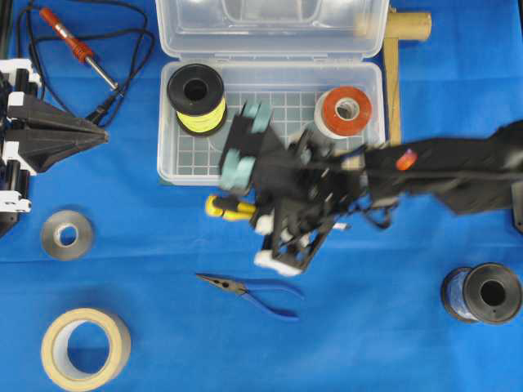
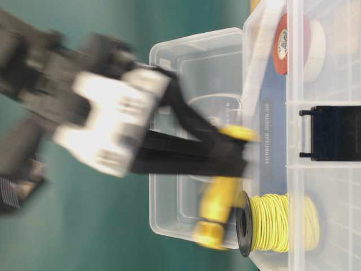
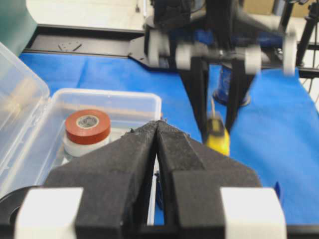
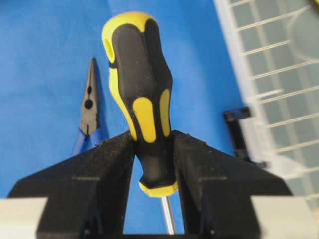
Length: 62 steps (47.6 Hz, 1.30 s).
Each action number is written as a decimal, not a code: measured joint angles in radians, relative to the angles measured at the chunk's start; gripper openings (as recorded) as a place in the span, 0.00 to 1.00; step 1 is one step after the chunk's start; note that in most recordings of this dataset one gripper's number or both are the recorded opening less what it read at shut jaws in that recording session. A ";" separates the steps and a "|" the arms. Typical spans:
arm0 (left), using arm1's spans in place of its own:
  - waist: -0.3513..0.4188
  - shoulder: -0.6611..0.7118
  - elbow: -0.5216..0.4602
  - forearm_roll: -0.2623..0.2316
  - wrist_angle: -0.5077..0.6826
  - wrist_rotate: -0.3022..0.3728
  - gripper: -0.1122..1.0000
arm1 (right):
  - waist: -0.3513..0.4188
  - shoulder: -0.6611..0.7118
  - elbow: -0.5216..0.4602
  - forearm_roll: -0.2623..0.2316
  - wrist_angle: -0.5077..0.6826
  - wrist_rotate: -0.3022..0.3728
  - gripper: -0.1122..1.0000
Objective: Pick the screwdriver from the toolbox among several items.
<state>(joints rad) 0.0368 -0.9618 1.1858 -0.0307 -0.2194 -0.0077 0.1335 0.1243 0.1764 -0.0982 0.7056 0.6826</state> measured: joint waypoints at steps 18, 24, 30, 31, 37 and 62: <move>0.002 0.000 0.000 0.000 -0.003 0.000 0.10 | 0.035 0.249 -0.035 -0.008 -0.072 0.060 0.33; 0.000 0.000 0.000 0.000 -0.003 0.000 0.10 | 0.040 0.278 -0.035 0.012 -0.097 0.055 0.33; 0.000 0.000 0.000 0.000 -0.003 0.000 0.10 | 0.046 0.290 -0.035 0.025 -0.121 0.055 0.33; 0.000 0.000 0.002 0.002 -0.003 0.002 0.10 | 0.048 0.288 -0.037 0.025 -0.123 0.057 0.34; 0.000 0.000 0.000 0.000 0.000 0.002 0.10 | 0.052 0.288 -0.037 0.029 -0.118 0.057 0.49; 0.002 0.000 0.000 0.000 0.000 0.002 0.10 | 0.057 -0.087 0.074 -0.138 0.127 0.060 0.79</move>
<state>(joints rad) 0.0383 -0.9618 1.1858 -0.0307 -0.2194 -0.0061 0.1902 0.0368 0.2500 -0.2362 0.8330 0.7424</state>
